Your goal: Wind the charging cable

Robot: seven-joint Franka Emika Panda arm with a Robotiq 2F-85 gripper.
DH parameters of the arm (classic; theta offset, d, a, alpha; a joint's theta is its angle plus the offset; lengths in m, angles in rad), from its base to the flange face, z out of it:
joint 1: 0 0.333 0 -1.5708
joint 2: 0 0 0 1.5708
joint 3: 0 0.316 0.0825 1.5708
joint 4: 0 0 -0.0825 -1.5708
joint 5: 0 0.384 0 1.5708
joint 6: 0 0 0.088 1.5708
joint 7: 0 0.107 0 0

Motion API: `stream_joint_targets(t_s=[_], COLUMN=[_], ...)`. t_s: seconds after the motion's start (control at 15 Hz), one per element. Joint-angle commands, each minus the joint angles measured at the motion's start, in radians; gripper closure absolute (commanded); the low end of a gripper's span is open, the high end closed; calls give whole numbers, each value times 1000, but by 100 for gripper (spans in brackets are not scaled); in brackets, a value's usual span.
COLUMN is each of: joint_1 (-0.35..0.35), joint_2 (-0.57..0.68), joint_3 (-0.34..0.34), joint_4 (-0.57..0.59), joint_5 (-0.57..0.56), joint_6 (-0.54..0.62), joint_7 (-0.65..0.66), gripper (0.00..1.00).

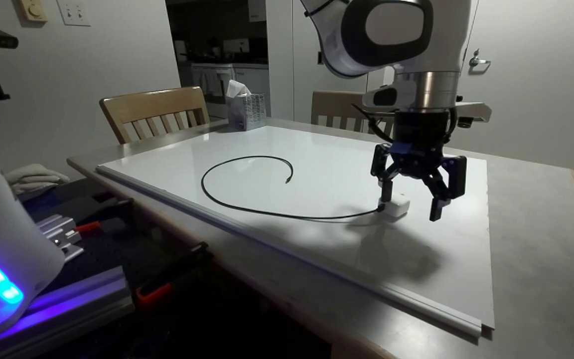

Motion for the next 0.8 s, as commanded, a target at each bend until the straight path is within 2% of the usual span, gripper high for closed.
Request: stream_joint_targets(t_s=[0.0, 0.13, 0.47, 0.73], joint_1=[-99, -105, -15, 14], joint_2=[-47, -52, -58, -86], joint_3=[97, 103, 29, 48], joint_4=[6, 8, 4, -10], joint_5=[-27, -20, -2, 2], joint_6=[-32, -37, -68, -31], joint_7=[0, 0, 0, -12], gripper=[0, 0, 0, 0])
